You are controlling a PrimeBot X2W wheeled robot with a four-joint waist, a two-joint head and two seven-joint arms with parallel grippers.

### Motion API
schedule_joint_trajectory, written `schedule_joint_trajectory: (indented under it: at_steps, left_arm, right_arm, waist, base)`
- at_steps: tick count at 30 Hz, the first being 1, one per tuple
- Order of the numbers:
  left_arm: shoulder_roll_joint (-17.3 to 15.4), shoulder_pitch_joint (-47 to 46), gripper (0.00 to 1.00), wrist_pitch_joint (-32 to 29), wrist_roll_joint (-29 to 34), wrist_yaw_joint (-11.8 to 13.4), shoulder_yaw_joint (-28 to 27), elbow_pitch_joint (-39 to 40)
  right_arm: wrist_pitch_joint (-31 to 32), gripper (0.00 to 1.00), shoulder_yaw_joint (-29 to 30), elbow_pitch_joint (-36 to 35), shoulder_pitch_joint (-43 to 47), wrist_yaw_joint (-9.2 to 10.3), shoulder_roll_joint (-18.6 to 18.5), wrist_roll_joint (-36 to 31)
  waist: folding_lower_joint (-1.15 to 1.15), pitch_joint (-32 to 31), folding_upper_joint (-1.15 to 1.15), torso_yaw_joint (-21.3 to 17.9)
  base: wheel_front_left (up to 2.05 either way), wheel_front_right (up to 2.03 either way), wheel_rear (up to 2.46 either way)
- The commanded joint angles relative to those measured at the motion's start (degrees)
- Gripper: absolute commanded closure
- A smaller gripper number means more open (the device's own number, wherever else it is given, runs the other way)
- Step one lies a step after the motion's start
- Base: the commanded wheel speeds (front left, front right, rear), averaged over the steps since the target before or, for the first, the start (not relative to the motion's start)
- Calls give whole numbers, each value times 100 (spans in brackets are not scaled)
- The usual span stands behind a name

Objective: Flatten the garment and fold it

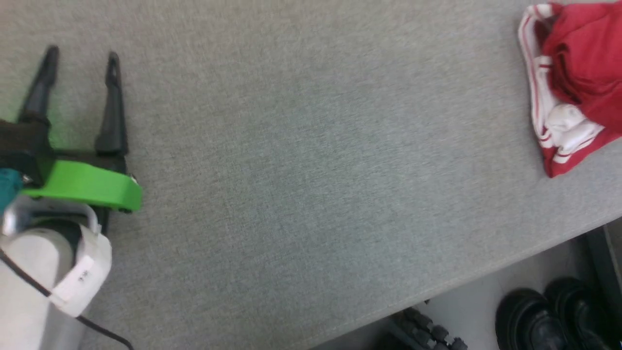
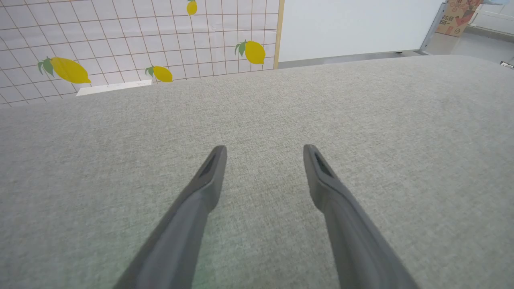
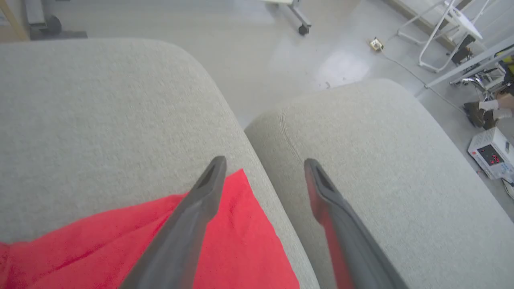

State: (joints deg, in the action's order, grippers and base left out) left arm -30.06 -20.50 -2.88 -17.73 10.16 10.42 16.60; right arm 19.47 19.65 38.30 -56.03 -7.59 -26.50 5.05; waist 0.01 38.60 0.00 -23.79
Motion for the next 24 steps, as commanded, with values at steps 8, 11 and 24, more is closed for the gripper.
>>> schedule_joint_trajectory:
  at_steps: [8, 11, 24]
  left_arm:
    - [509, 342, 0, 881, -429, 30, -44, -796]
    - [657, 463, 0, 1145, -555, 21, -71, -1046]
    - [1081, 1091, 0, 1663, -973, -53, -221, -1684]
  right_arm:
    - [-1211, 0, -1032, -1216, 254, 10, -15, 1138]
    - [-1662, 0, -1182, -1542, 393, 10, 219, 1304]
    - [-2724, 0, -1351, -2416, 1909, 10, 1438, 1118]
  waist:
    - [-1, -1592, 0, 433]
    - [-1, -1982, 0, 588]
    - [-1, -3324, 0, 1394]
  base:
    - [0, 0, 0]
    - [0, 0, 0]
    - [0, 0, 0]
